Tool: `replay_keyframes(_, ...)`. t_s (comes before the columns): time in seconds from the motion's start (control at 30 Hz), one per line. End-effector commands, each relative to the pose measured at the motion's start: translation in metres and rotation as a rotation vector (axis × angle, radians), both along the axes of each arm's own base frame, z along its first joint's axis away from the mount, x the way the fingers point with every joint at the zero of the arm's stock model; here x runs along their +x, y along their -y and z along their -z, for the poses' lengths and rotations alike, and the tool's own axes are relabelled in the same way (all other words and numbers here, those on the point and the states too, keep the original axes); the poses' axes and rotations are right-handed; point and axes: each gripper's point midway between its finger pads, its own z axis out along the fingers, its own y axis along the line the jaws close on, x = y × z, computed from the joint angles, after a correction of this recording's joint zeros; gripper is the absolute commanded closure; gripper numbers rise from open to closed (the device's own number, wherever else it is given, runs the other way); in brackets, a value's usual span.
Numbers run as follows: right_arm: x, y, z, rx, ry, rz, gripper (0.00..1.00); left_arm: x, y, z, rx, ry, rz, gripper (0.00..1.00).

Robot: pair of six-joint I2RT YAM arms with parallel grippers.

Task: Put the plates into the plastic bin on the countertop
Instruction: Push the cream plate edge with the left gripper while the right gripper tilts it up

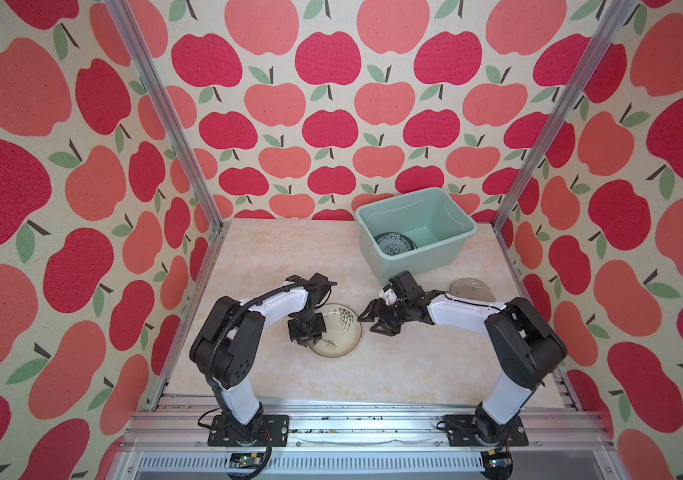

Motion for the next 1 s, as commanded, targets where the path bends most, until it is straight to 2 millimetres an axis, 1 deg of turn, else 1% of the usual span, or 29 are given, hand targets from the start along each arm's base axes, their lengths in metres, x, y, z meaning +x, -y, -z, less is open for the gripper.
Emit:
replay_keyframes(0.0, -0.006, -0.014, 0.002, 0.033, -0.04, -0.009, 0.37, -0.017, -0.009, 0.011, 0.016, -0.059, 0.034, 0.71)
replay_keyframes(0.13, -0.009, -0.023, 0.006, 0.045, -0.061, -0.029, 0.37, -0.017, -0.005, 0.011, -0.021, -0.049, 0.044, 0.73)
replay_keyframes(0.27, -0.01, -0.033, 0.007, 0.101, -0.076, -0.036, 0.38, -0.016, 0.001, 0.011, -0.062, -0.04, 0.052, 0.74)
replay_keyframes(0.43, -0.009, -0.043, 0.003, 0.175, -0.066, -0.043, 0.44, -0.013, 0.012, 0.009, -0.122, -0.029, 0.061, 0.75)
replay_keyframes(0.57, -0.008, -0.051, -0.009, 0.248, -0.034, -0.054, 0.49, -0.011, 0.02, 0.008, -0.158, -0.024, 0.067, 0.75)
replay_keyframes(0.7, -0.007, -0.059, -0.026, 0.325, 0.009, -0.075, 0.55, -0.009, 0.025, 0.007, -0.18, -0.019, 0.072, 0.75)
replay_keyframes(0.97, -0.01, -0.066, -0.05, 0.401, 0.069, -0.108, 0.56, -0.008, 0.032, 0.002, -0.215, 0.002, 0.075, 0.75)
